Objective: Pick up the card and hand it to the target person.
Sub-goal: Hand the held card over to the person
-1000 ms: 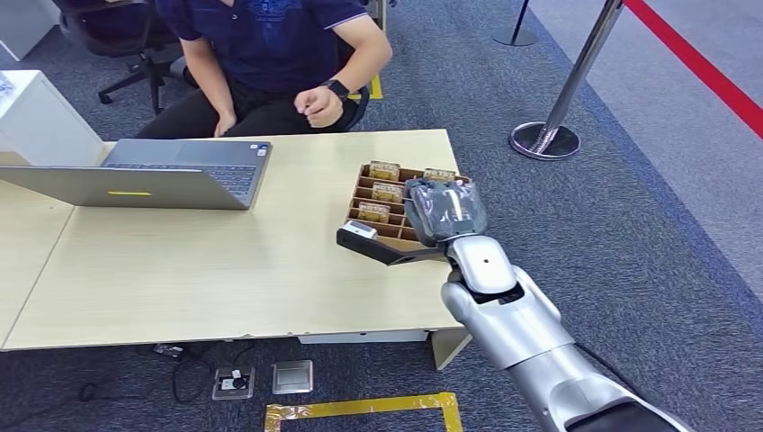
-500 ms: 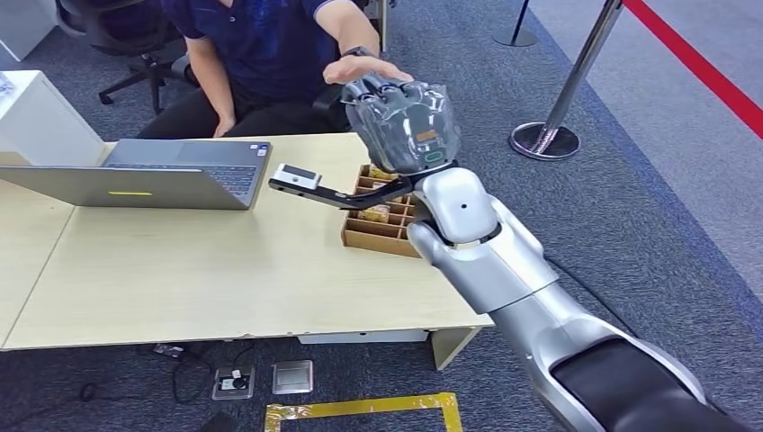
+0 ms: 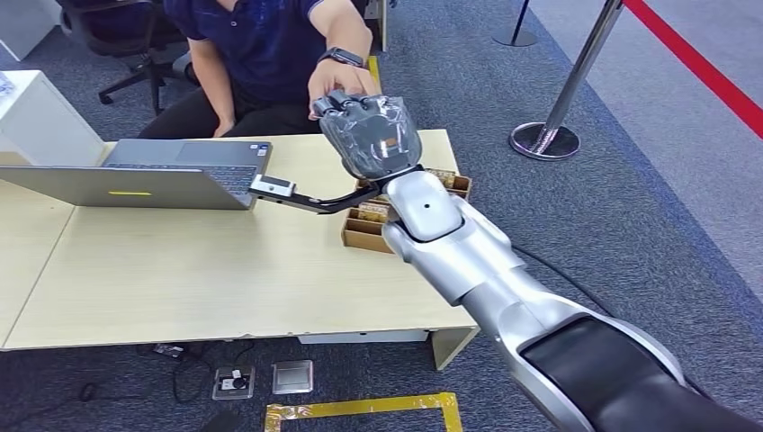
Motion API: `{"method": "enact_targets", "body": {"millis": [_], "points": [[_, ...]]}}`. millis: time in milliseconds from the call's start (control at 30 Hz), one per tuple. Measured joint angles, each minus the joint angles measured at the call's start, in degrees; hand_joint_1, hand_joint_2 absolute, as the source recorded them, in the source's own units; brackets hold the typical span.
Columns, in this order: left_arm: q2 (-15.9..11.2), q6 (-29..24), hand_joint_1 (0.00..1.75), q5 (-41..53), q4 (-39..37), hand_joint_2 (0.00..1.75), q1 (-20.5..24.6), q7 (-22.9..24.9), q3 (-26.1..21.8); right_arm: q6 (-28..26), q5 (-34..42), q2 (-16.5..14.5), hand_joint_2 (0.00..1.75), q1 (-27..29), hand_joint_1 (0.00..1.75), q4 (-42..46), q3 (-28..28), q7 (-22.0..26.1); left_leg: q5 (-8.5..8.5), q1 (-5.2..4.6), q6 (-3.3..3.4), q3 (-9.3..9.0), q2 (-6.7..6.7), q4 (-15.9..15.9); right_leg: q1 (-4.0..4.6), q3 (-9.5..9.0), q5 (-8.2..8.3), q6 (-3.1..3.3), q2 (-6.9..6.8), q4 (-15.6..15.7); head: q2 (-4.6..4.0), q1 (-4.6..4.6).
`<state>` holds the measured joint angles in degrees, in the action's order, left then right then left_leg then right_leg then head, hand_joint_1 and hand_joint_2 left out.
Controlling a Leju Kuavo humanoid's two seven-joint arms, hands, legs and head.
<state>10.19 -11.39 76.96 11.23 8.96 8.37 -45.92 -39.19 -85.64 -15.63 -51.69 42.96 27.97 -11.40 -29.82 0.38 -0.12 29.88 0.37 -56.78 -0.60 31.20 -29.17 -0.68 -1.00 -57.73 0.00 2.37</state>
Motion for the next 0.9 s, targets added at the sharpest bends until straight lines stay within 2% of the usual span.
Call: {"method": "enact_targets", "body": {"millis": [300,333,433,467,767,833,900], "points": [[0.00,-0.37,0.00,0.00,0.00,0.00,-0.49,0.33,0.00,-0.02,-0.26,-0.50,1.75,0.01,1.75,-2.18,-1.50,0.15,0.00,0.00,0.00,0.02,0.00,0.00,0.00,0.02,0.00,0.00,0.00,0.00,0.00,0.01],[0.00,-0.42,0.00,0.00,0.00,0.00,-0.49,0.33,0.00,-0.03,-0.40,-0.54,1.75,0.01,1.56,-2.24,-1.64,0.19,0.00,0.00,0.00,0.02,0.00,0.00,0.00,0.03,0.00,0.00,0.00,0.00,0.00,0.00],[0.00,-0.49,0.00,0.00,0.00,0.00,-0.48,0.28,0.00,-0.03,-0.75,-0.64,1.75,0.01,0.25,-2.44,-2.02,0.32,0.00,0.00,0.00,0.06,0.00,0.00,0.00,0.09,0.00,0.00,0.00,0.00,0.00,-0.02],[0.00,-0.50,0.00,0.00,0.00,0.00,-0.47,0.27,0.00,-0.03,-0.74,-0.70,1.75,0.01,0.00,-2.48,-2.18,0.46,0.00,0.00,0.00,0.08,0.00,0.00,0.00,0.11,0.00,0.00,0.00,0.00,0.00,-0.02],[0.00,-0.52,0.00,0.13,0.00,0.00,-0.43,0.29,0.00,-0.05,0.71,-1.11,1.75,0.05,0.00,-2.28,-3.95,1.73,0.00,0.00,0.00,0.11,0.00,0.00,0.00,0.14,0.00,0.00,0.01,0.00,0.00,0.00],[0.00,-0.52,0.00,0.17,0.00,0.00,-0.44,0.31,0.00,-0.06,2.92,-1.11,1.75,0.42,0.00,-1.28,-4.49,3.79,0.00,0.00,0.00,0.11,0.00,-0.01,0.00,0.14,0.00,0.00,0.00,0.00,0.00,0.00],[0.00,-0.48,0.00,0.12,0.00,0.00,-0.45,0.15,-0.01,0.06,7.81,-1.05,1.75,1.52,0.00,0.71,-5.13,7.91,0.00,0.00,0.00,0.11,0.00,-0.01,0.00,0.16,0.00,0.00,0.00,0.00,0.00,-0.01]]}}
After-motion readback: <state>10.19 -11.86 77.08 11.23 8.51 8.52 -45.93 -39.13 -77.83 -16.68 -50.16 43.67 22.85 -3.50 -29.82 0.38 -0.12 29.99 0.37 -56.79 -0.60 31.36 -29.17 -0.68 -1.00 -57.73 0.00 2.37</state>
